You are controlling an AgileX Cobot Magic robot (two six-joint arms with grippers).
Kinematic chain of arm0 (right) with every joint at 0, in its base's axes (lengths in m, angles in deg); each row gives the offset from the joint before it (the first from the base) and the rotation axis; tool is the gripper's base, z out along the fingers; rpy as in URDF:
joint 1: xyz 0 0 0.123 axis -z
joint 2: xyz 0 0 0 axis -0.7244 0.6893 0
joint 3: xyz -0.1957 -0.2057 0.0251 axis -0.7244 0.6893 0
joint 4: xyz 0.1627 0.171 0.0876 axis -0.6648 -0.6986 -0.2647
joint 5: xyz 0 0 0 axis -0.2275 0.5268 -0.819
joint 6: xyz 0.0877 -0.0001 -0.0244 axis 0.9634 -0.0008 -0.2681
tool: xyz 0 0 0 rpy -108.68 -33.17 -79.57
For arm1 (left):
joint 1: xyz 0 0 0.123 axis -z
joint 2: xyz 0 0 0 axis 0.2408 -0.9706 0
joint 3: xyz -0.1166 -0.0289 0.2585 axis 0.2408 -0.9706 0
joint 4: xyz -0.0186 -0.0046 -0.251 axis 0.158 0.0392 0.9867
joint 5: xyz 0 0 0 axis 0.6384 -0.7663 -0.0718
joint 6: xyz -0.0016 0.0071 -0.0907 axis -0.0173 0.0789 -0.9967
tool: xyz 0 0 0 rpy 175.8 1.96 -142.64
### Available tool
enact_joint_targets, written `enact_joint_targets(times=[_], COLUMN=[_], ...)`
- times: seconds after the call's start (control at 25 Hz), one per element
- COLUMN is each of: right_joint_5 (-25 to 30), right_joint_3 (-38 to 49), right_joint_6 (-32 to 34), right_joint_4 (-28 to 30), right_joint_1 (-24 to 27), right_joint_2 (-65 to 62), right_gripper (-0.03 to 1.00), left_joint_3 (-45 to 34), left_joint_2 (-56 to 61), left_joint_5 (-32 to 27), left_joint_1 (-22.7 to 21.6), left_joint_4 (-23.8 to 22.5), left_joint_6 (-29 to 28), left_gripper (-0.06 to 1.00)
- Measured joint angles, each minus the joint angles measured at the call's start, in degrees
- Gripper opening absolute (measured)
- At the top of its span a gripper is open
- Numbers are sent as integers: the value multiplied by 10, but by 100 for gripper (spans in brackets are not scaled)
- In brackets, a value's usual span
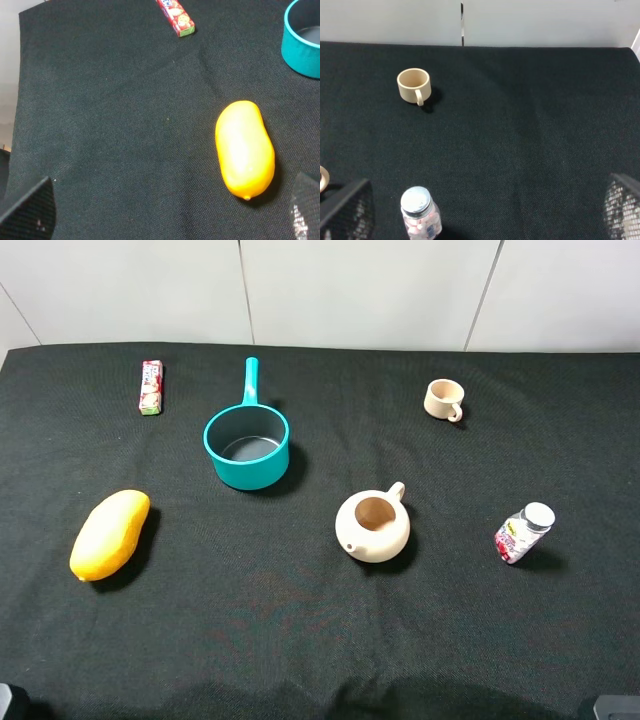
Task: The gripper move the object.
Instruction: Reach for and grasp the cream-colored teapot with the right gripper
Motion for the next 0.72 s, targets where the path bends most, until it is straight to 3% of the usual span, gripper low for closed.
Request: enact_joint_targets(times=[0.72], right_joint_5=[0], right_joint_3=[0], right_joint_6=[0], right_joint_4=[0], right_joint_1=[0], right_joint_2=[0], right_gripper=[69], left_joint_3=[0], left_joint_2=[0], left_joint_5=[0], left_joint_1=[0], left_joint_4=[0], left_joint_6=[0], left_gripper=[99])
